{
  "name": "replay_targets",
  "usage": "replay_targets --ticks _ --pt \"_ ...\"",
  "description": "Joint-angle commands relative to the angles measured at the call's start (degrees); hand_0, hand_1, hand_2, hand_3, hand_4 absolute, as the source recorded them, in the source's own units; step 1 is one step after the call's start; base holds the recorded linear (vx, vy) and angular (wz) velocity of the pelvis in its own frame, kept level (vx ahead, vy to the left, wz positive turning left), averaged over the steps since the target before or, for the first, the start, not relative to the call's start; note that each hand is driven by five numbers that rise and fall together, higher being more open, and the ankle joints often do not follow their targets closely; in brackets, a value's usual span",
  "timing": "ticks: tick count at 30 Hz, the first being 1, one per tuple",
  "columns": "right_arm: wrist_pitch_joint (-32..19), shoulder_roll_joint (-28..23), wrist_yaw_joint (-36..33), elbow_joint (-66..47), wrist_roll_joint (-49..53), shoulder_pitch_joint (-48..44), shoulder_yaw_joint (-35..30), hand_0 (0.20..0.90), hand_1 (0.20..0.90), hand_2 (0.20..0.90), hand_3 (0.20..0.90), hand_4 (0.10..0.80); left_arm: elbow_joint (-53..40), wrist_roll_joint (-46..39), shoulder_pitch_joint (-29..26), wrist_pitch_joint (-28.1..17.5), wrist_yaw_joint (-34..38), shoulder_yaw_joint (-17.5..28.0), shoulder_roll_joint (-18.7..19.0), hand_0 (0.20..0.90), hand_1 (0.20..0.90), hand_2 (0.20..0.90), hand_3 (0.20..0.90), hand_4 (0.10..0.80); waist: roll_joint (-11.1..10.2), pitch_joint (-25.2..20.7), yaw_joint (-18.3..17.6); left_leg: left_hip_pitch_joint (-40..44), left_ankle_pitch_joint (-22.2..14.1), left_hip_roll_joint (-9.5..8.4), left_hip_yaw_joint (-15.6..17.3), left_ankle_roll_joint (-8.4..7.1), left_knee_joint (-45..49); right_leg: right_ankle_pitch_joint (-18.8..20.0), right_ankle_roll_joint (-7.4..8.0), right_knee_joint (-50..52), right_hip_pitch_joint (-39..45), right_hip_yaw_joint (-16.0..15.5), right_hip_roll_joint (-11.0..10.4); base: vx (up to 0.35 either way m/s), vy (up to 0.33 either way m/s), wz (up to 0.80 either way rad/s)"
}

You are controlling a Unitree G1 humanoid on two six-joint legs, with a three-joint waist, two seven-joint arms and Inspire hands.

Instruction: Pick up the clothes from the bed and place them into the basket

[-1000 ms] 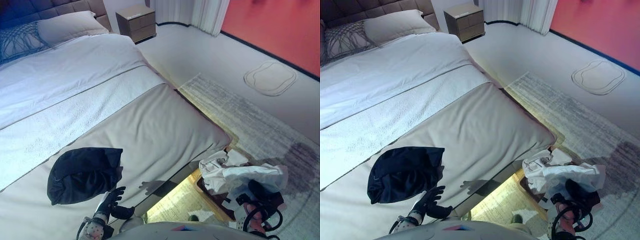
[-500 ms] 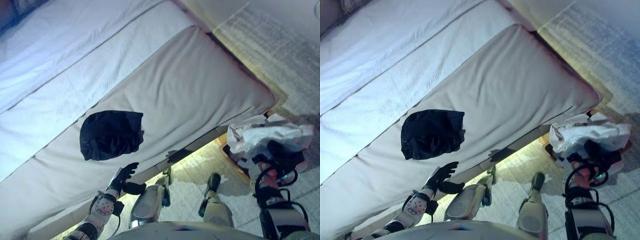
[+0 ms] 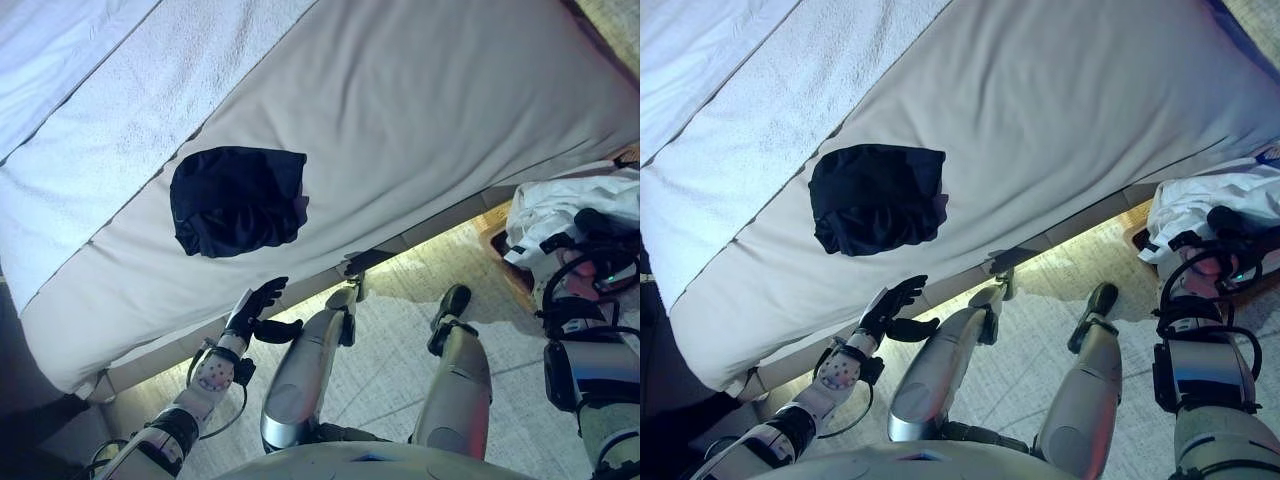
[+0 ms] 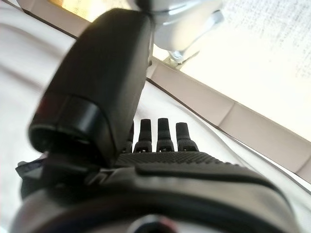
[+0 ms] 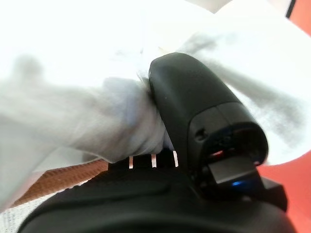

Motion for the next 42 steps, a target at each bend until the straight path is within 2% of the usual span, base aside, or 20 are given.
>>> replay_targets --ticks 1,2,3,4,5,6,7,8,11,12,13,17,22,23,27,30,33,35,37,42 --pt "-1.31 -9.1 -3.35 -1.21 -2.31 0.29 0.41 0.9 0.9 0.9 0.9 0.8 -3.9 -3.76 2.5 -3.1 0.25 -0.06 1.12 0.9 0.9 0.9 0.9 0.8 3.12 1.02 -1.26 -6.06 -4.99 -2.02 -3.52 -0.64 10.76 2.94 -2.91 -0.8 -0.77 -3.86 3.33 -0.028 0.041 -0.03" --pt "-1.36 -9.69 -3.91 -0.7 -2.24 -0.11 0.19 0.9 0.9 0.9 0.9 0.8 -4.79 -4.45 2.67 -3.16 0.07 -0.25 1.23 0.9 0.9 0.9 0.9 0.8 3.52 1.12 -1.24 -6.41 -4.98 -2.05 -3.42 -0.6 11.06 2.87 -2.95 -0.28 -1.38 -3.67 3.12 0.07 0.02 0.01" --pt "-1.59 -9.86 -4.1 -0.24 -2.32 -0.19 0.06 0.9 0.9 0.9 0.9 0.8 -4.98 -4.56 2.8 -3.3 0.14 -0.39 1.15 0.9 0.9 0.9 0.9 0.8 3.56 0.86 -1.29 -6.04 -6.5 -2.22 -3.88 -0.93 11.46 1.32 -2.3 0.35 -1.27 -2.71 3.17 -0.022 0.043 -0.01" --pt "-2.08 -10.38 -5.04 0.59 -2.69 -0.61 -0.34 0.9 0.9 0.9 0.9 0.8 -5.36 -4.43 3.03 -3.76 0.53 -0.74 1.06 0.9 0.9 0.9 0.9 0.8 4.09 1.23 -1.27 -6.68 -5.06 -2.14 -3.33 -0.58 11.43 2.68 -2.99 0.47 -2.03 -3.28 2.92 0.083 0.004 -0.02" --pt "-2.64 -10.66 -5.96 1.1 -2.81 -0.93 -0.54 0.9 0.9 0.9 0.9 0.8 -5.45 -4.33 3.16 -4.04 0.89 -0.98 0.87 0.9 0.9 0.9 0.9 0.8 4.15 1.04 -1.31 -6.18 -6.76 -2.34 -3.79 -1.0 11.91 0.86 -2.37 1.17 -1.7 -2.3 3.01 -0.1 0.041 -0.09" --pt "-2.65 -10.86 -6.45 1.32 -2.86 -1.14 -0.7 0.9 0.9 0.9 0.9 0.8 -5.54 -4.45 3.22 -4.25 1.06 -1.11 0.92 0.9 0.9 0.9 0.9 0.8 4.45 1.32 -1.29 -6.65 -5.15 -2.22 -3.32 -0.7 11.61 2.43 -3.07 0.75 -2.03 -3.1 2.92 0.093 -0.012 -0.08" --pt "-2.71 -11.38 -7.46 1.9 -2.52 -1.51 -1.05 0.9 0.9 0.9 0.9 0.8 -5.63 -4.74 3.33 -4.37 1.13 -1.2 1.03 0.9 0.9 0.9 0.9 0.8 4.51 1.02 -1.3 -5.98 -6.73 -2.43 -3.78 -1.07 11.88 0.78 -2.41 1.1 -1.44 -2.3 3.06 -0.001 0.007 -0.06" --pt "-2.82 -11.81 -7.9 2.79 -2.07 -2.0 -1.38 0.9 0.9 0.9 0.9 0.8 -5.59 -4.77 3.34 -4.45 1.06 -1.24 1.18 0.9 0.9 0.9 0.9 0.8 4.63 0.94 -1.25 -5.83 -6.74 -2.43 -3.71 -1.15 11.77 0.69 -2.34 1.05 -1.29 -2.35 3.01 0.093 -0.013 -0.05" --pt "-2.05 -12.86 -8.66 4.08 -2.38 -2.85 -1.75 0.9 0.9 0.9 0.9 0.8 -5.85 -5.42 3.29 -4.52 0.95 -1.54 1.47 0.9 0.9 0.9 0.9 0.8 4.79 0.81 -1.36 -5.42 -6.44 -2.37 -3.59 -1.36 11.16 0.8 -2.17 0.71 -1.14 -2.22 3.07 -0.034 0.024 -0.03" --pt "-1.94 -12.92 -8.69 4.15 -2.46 -2.81 -1.78 0.9 0.9 0.9 0.9 0.8 -5.99 -5.54 3.3 -4.51 0.96 -1.6 1.54 0.9 0.9 0.9 0.9 0.8 4.96 1.1 -1.38 -5.79 -4.97 -2.2 -3.04 -1.06 10.88 2.28 -2.79 0.4 -1.5 -2.98 2.93 -0.09 0.045 -0.03" --pt "-1.63 -13.14 -8.85 4.23 -2.52 -2.72 -1.75 0.9 0.9 0.9 0.9 0.8 -6.18 -5.79 3.35 -4.46 1.01 -1.76 1.56 0.9 0.9 0.9 0.9 0.8 4.95 1.0 -1.48 -5.49 -4.9 -2.18 -2.98 -1.15 10.63 2.31 -2.78 0.25 -1.36 -2.9 3.03 -0.087 0.038 -0.07" --pt "-0.01 -13.15 -7.27 4.8 -2.47 -1.61 -2.08 0.9 0.9 0.9 0.9 0.8 -6.6 -6.42 3.28 -4.31 0.99 -1.85 1.76 0.9 0.9 0.9 0.9 0.8 4.65 0.69 -1.87 -4.59 -4.62 -1.72 -2.94 -1.67 9.89 2.71 -2.83 -1.18 -0.18 -2.85 3.64 0.002 0.0 -0.03" --pt "-0.51 -10.69 -2.74 5.62 -2.37 2.82 -2.42 0.9 0.9 0.9 0.9 0.8 -6.37 -6.34 3.35 -3.95 1.15 -1.08 2.07 0.9 0.9 0.9 0.9 0.8 3.58 0.02 -1.99 -2.54 -4.55 -1.08 -3.21 -2.12 8.89 2.87 -3.1 -2.91 2.55 -3.44 4.63 0.007 -0.059 -0.06" --pt "-0.54 -8.76 1.7 6.27 -1.35 4.97 -2.38 0.9 0.9 0.9 0.9 0.8 -5.52 -6.0 3.19 -3.78 0.81 -0.34 2.07 0.9 0.9 0.9 0.9 0.8 2.81 -0.65 -1.95 -1.45 -4.6 -0.72 -3.45 -2.46 8.44 2.91 -3.19 -3.78 4.03 -3.79 5.01 0.03 -0.088 -0.04" --pt "-0.76 -2.76 10.21 7.42 -3.16 10.86 -0.27 0.9 0.9 0.9 0.9 0.8 -3.64 -5.98 3.29 -2.66 -0.8 1.44 2.29 0.9 0.9 0.9 0.9 0.8 0.7 -2.97 -1.52 2.01 -4.11 0.12 -4.15 -3.11 5.97 3.16 -3.37 -6.65 8.34 -4.86 6.19 0.052 -0.097 0.07" --pt "-3.6 4.66 14.99 6.52 -5.2 18.4 3.7 0.9 0.9 0.9 0.9 0.8 -0.47 -4.94 4.04 -1.26 -3.24 3.09 1.89 0.9 0.9 0.9 0.9 0.8 -1.94 -5.78 -1.33 6.66 -3.39 1.73 -4.81 -3.73 2.05 3.64 -3.43 -10.63 13.81 -6.03 7.32 0.07 -0.123 0.09" --pt "-4.47 9.59 18.05 4.8 -6.47 24.12 6.84 0.9 0.9 0.9 0.9 0.8 2.19 -4.32 5.31 -0.44 -4.38 4.43 0.91 0.9 0.9 0.9 0.9 0.8 -4.05 -8.32 -1.61 10.65 -2.89 2.77 -5.13 -4.21 -1.03 4.23 -3.21 -14.22 18.32 -6.33 8.29 0.08 -0.092 0.08" --pt "-4.12 10.8 19.28 4.59 -8.03 25.59 7.49 0.9 0.9 0.9 0.9 0.8 3.24 -4.1 5.6 0.07 -5.11 5.07 0.56 0.9 0.9 0.9 0.9 0.8 -4.71 -9.24 -1.76 12.22 -2.74 3.05 -5.06 -4.33 -2.22 4.47 -3.07 -15.51 19.97 -6.37 8.65 0.077 -0.037 0.03" --pt "-1.68 14.8 23.78 4.6 -12.64 30.34 9.97 0.9 0.9 0.9 0.9 0.8 7.46 -2.56 6.17 1.68 -5.81 6.9 -1.56 0.9 0.9 0.9 0.9 0.8 -7.22 -13.36 -2.15 17.95 -2.28 3.7 -4.75 -4.66 -7.04 5.27 -2.29 -20.43 26.29 -6.01 10.05 0.17 -0.021 -0.01" --pt "2.07 19.96 26.95 6.57 -15.73 35.75 11.01 0.9 0.9 0.9 0.9 0.8 14.06 -2.01 6.98 4.4 -6.06 9.84 -4.84 0.9 0.9 0.9 0.9 0.8 -9.07 -19.22 -2.29 22.79 -0.79 4.54 -3.95 -5.2 -11.52 5.97 -1.88 -25.15 32.73 -5.83 11.66 0.146 0.007 -0.04"
